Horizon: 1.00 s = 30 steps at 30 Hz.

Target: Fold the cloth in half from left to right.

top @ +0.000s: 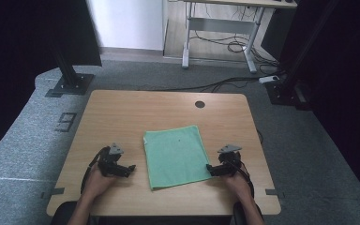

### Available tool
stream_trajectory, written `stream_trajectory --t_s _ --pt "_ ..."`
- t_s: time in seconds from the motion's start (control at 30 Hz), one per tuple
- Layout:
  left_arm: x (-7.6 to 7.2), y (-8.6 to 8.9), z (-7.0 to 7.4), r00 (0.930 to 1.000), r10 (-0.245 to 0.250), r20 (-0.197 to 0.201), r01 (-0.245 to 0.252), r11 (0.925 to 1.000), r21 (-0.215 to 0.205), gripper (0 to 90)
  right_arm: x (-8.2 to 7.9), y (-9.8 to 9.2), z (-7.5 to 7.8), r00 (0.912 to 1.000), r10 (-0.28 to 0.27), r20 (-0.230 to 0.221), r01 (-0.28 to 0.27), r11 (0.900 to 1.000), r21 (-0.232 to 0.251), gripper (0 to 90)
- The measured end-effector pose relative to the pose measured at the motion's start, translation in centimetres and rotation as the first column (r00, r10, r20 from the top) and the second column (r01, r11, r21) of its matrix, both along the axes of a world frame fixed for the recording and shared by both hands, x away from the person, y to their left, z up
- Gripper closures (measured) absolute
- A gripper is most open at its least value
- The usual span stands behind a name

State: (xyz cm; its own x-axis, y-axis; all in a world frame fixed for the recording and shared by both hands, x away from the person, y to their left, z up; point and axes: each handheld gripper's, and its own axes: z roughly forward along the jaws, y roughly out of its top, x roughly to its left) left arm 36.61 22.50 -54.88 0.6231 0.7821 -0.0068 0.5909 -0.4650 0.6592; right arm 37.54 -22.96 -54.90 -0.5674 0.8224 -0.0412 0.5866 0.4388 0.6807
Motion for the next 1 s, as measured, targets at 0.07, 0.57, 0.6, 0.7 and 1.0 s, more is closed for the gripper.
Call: stream_trajectory --t_s 0.07,0.57,0.6,0.7,1.0 --pt "0.0 0.0 0.0 1.0 0.002 0.0 -0.002 1.0 0.0 0.0 0.3 -0.3 0.0 0.9995 -0.029 0.01 0.029 1.0 -0.008 3.4" --pt "0.5 -0.4 0.7 0.9992 0.031 -0.026 -0.031 0.9995 -0.006 13.4 0.8 -1.4 -0.6 0.9966 -0.083 -0.003 0.083 0.994 0.067 0.6" --pt "0.7 -0.4 0.8 0.9988 0.029 -0.04 -0.03 0.9993 -0.022 14.1 0.8 -1.4 -0.6 0.9965 -0.084 -0.001 0.084 0.994 0.067 0.1" --pt "1.2 -0.6 1.2 0.999 0.026 -0.035 -0.027 0.9991 -0.033 14.9 0.7 -1.4 -0.8 0.996 -0.089 0.008 0.088 0.993 0.075 0.0" --pt "2.9 -1.5 3.2 0.9997 0.024 0.012 -0.023 0.9979 -0.061 25.8 0.7 -1.4 -0.8 0.9958 -0.091 0.009 0.09 0.993 0.076 0.0"
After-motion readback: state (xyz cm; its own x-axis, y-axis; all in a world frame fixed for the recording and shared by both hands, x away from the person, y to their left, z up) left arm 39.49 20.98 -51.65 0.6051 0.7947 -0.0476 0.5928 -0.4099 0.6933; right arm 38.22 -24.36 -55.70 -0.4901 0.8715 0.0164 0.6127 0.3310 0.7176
